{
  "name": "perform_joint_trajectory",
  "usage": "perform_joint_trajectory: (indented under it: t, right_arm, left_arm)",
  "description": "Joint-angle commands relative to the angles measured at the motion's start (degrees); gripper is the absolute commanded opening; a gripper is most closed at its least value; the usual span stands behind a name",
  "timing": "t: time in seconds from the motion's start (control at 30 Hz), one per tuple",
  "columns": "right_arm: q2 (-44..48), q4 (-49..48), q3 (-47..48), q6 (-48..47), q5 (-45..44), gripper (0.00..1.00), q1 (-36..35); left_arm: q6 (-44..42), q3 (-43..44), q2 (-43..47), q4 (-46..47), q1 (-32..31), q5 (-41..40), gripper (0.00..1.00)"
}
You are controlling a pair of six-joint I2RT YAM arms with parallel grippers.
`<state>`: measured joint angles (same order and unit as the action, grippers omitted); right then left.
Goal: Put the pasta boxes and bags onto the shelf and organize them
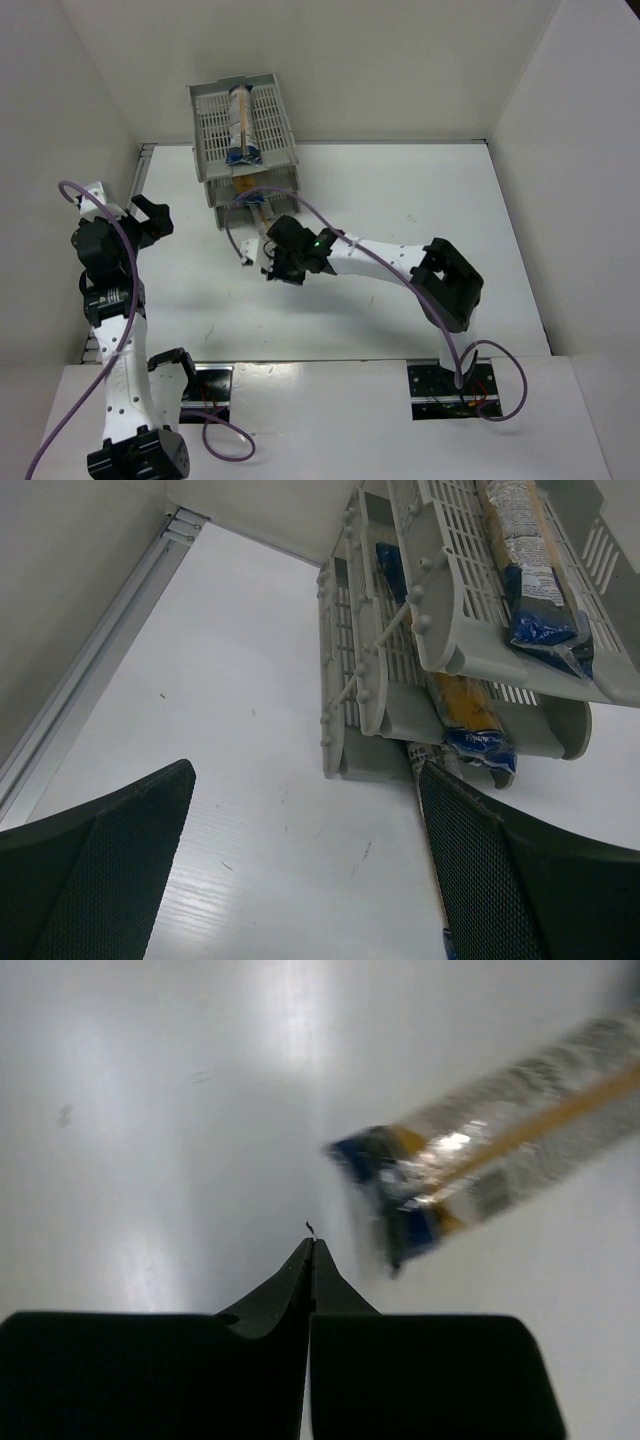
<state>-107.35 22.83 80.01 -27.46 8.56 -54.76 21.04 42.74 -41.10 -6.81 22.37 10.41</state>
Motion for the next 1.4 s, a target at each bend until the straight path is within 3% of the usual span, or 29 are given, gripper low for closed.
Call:
perform_joint_trajectory:
  t: [0.0,0.23,0.4,0.5,0.67,0.83,1.13,1.37]
  right_arm:
    - [-1.9,4.1,-1.6,-11.1,6.3,0.00,-1.8]
    - [-9.4,-7.1,-0.6,-11.7,-5.5,0.00,-1.3]
    - [-16.7,-23.2,0.8,-12.3,-24.3,0.00,-0.8]
    - [-21.2,-28.4,6.6,-11.3,-30.9,0.00,-0.8]
    - [-28.9,-26.2,23.5,-2.2,-28.5,0.00,-0.2]
    - [-39.2,-28.9,37.3,-2.8,-40.5,0.00,-0.2]
    - [-37.2,-29.1,38.7,-0.7,-41.4,0.00,-1.2]
    - [-26.4,-16.2,40.7,3.1,-31.1,0.00,-3.0]
  left_arm:
    - [-0.4,-0.3,0.8,3.4,0.4,1.2,1.00]
    - [-0.9,0.2,0.3,3.4,0.4,-0.4,1.00]
    - [-2.1,0.2,-0.7,3.4,0.4,-1.5,1.00]
    - [-2.6,0.2,-2.0,3.9,0.4,-2.1,1.00]
    - [-4.4,0.8,-4.2,5.1,0.4,-2.1,1.00]
    - [-6.0,2.1,-5.4,5.7,0.4,-3.2,1.00]
    - [-6.0,2.1,-5.9,7.4,0.4,-3.2,1.00]
    - [-5.5,0.9,-3.1,7.4,0.4,-2.6,1.00]
